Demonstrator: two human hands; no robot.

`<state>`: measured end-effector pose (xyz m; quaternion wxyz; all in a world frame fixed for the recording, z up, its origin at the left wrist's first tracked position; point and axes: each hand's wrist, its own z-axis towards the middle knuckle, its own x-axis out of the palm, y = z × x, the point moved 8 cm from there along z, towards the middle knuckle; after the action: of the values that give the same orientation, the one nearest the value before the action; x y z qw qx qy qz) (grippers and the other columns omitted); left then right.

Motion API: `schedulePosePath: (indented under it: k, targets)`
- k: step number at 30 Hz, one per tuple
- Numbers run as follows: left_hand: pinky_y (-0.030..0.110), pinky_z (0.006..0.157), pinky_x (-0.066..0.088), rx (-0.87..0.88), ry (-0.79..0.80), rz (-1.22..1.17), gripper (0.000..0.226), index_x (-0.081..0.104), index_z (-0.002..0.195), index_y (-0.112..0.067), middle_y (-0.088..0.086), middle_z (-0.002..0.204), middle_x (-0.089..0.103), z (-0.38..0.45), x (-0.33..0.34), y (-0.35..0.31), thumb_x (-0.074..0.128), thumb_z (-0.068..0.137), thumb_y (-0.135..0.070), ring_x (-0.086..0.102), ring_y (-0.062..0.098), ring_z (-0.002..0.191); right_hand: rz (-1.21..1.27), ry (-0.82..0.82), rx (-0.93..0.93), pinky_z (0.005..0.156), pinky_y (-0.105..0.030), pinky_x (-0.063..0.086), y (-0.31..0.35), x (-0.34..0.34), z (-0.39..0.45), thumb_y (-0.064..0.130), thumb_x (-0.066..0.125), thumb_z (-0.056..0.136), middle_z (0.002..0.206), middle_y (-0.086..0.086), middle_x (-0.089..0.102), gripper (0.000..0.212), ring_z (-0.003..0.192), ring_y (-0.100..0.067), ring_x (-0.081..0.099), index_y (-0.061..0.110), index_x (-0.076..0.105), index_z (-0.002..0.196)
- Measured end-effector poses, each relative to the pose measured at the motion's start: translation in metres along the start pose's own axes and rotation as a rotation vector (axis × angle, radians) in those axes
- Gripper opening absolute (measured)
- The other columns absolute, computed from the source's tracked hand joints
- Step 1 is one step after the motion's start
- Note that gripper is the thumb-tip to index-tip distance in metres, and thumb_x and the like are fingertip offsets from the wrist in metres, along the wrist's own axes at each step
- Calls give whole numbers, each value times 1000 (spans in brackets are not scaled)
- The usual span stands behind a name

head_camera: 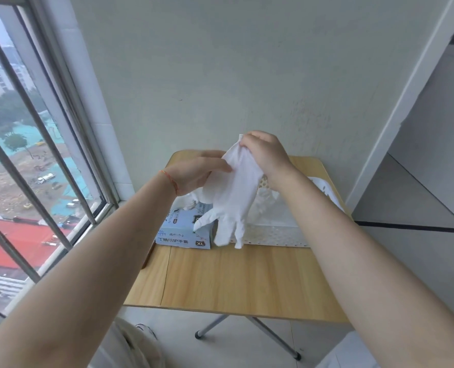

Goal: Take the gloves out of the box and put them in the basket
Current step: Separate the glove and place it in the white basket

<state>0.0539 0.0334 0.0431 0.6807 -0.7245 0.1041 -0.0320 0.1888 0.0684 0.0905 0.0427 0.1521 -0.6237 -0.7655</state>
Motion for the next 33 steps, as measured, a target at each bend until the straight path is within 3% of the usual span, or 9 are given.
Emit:
schedulePosePath:
  k: [5, 11, 14, 18, 22, 25, 27, 29, 33]
  targets:
    - [35, 87, 55, -224, 135, 19, 45, 63, 120, 3, 17, 117, 66, -14, 6, 44, 68, 81, -18, 65, 29, 108, 62, -56, 243, 54, -26, 26, -32, -13, 3, 17, 54, 79, 68, -3, 36, 17, 64, -20, 38, 19, 41, 68]
    - [32, 68, 50, -232, -64, -254, 23, 63, 101, -4, 9, 86, 63, -8, -20, 44, 62, 81, -14, 62, 23, 74, 324, 97, 500, 44, -23, 43, -60, 1, -1, 8, 46, 91, 72, -8, 54, 8, 57, -23, 55, 8, 53, 88]
    - [22, 56, 50, -248, -156, 23, 14, 65, 85, -9, -1, 68, 63, 3, -26, 32, 55, 95, -12, 61, 15, 65, 271, 72, 536, 42, -24, 46, -72, -10, -3, 3, 42, 92, 72, -10, 54, 14, 50, -22, 58, 7, 53, 83]
    - [38, 81, 56, -321, -135, 535, 28, 70, 101, -14, 1, 89, 73, 27, -7, 29, 68, 81, -32, 68, 22, 81, 19, -41, 575, 51, -23, 46, -100, -47, -7, 7, 48, 93, 75, -6, 49, 20, 61, -19, 50, 13, 46, 74]
    - [20, 52, 44, -301, -62, 818, 10, 65, 81, -12, 2, 70, 58, 54, 37, 27, 58, 82, -20, 53, 19, 58, -278, -77, 558, 40, -18, 31, -117, -84, -13, 8, 41, 97, 68, -3, 36, 25, 54, -16, 33, 14, 40, 72]
    - [26, 65, 45, -253, -68, 925, 12, 65, 95, -15, 5, 90, 63, 76, 56, 32, 64, 85, -21, 58, 23, 78, -450, -108, 510, 47, -22, 30, -125, -102, -14, 8, 38, 98, 82, -9, 47, 23, 60, -18, 40, 9, 46, 77]
    - [29, 74, 46, -186, -104, 992, 27, 64, 111, -19, 2, 107, 58, 86, 61, 36, 69, 84, -22, 57, 22, 90, -537, -121, 481, 55, -24, 38, -129, -108, -11, 9, 39, 99, 102, -15, 53, 19, 75, -24, 51, 2, 55, 106]
    - [34, 84, 52, -114, -141, 1081, 40, 60, 121, -25, 0, 116, 56, 91, 63, 39, 69, 83, -20, 60, 22, 97, -613, -110, 486, 61, -28, 42, -133, -112, -11, 10, 38, 100, 124, -15, 54, 38, 97, -30, 57, 1, 42, 136]
    - [42, 88, 50, 117, -226, 1244, 40, 57, 124, -27, 2, 121, 51, 83, 71, 30, 62, 85, -18, 53, 24, 113, -752, -96, 472, 68, -32, 42, -138, -114, -10, 11, 37, 101, 132, -15, 52, 50, 110, -31, 56, 4, 25, 149]
